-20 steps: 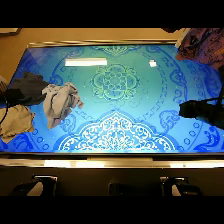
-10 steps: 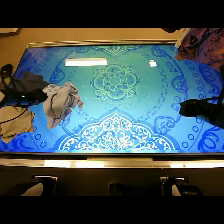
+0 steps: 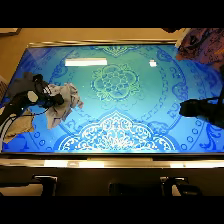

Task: Fold the clothes and pants, and hang the long-sleeved shirts on hangers.

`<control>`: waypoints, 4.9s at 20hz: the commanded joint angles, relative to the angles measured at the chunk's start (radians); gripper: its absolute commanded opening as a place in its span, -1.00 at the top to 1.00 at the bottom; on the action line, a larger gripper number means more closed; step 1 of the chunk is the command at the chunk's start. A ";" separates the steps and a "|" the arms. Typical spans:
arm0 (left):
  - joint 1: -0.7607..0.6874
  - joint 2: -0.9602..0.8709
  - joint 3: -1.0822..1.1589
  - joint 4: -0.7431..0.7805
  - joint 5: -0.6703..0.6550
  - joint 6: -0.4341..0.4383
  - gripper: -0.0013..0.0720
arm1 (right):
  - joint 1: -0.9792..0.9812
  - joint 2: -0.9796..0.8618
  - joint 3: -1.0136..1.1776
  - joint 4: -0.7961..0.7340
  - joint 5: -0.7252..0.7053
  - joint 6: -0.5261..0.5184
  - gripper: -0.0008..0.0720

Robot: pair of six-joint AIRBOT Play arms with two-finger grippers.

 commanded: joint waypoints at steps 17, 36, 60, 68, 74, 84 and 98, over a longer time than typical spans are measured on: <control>-0.882 -0.006 0.196 -0.310 -0.073 -0.326 0.92 | 0.001 0.001 0.000 -0.137 0.306 0.007 0.25; -0.303 0.097 0.196 -0.172 -0.257 -0.397 -0.83 | -0.114 -0.691 -0.093 0.489 0.150 -0.041 -0.34; -0.281 -0.208 0.196 -0.612 -0.140 -0.095 -0.83 | 0.034 -0.766 -0.092 0.478 0.029 -0.011 0.90; -0.351 -0.257 0.196 -0.679 -0.129 -0.051 -0.61 | 0.034 -0.759 -0.092 0.479 0.035 0.007 0.90; -0.388 -0.257 0.196 -0.709 -0.106 -0.049 0.45 | 0.034 -0.740 -0.092 0.478 0.040 0.015 0.90; -0.231 -0.025 0.562 -0.204 -0.304 -0.084 0.92 | 0.034 -0.397 0.208 0.039 -0.062 0.177 0.90; -0.202 0.591 0.882 0.337 -0.597 -0.237 0.92 | 0.034 0.050 0.739 -0.330 -0.126 0.187 0.90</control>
